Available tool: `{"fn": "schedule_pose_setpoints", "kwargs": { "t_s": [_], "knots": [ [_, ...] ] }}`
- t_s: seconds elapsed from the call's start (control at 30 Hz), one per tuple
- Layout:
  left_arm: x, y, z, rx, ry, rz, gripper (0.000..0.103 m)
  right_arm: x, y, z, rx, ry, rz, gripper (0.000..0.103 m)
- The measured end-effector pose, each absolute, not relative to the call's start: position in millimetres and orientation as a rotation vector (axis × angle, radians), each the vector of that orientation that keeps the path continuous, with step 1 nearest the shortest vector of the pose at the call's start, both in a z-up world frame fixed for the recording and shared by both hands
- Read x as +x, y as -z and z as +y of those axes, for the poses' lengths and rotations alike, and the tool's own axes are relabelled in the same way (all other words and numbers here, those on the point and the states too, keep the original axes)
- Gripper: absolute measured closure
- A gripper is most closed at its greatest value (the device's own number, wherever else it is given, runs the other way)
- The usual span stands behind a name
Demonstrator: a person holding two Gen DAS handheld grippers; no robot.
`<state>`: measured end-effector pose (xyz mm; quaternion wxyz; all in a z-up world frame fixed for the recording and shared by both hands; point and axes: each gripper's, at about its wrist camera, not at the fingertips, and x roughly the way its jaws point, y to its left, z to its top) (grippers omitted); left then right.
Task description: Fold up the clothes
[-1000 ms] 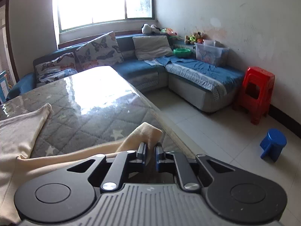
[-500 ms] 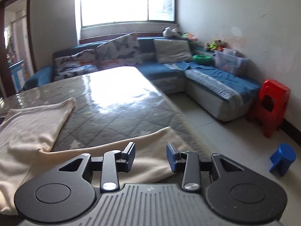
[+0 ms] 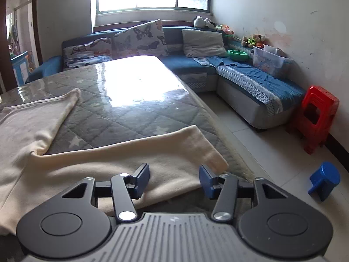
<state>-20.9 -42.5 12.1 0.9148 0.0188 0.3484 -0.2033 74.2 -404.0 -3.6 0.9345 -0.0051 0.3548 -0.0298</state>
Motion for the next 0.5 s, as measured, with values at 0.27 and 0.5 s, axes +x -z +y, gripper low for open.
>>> {"fn": "schedule_pose_setpoints", "kwargs": {
  "t_s": [0.27,0.5],
  "knots": [
    [-19,-32,-47,0.044,0.447,0.669,0.077,63,-23,-378,-0.082,-0.027,0.686,0.052],
    [-10,-16,-86,0.009,0.572,0.715,0.080,99,-44,-324,-0.027,-0.263,0.682,0.064]
  ]
}}
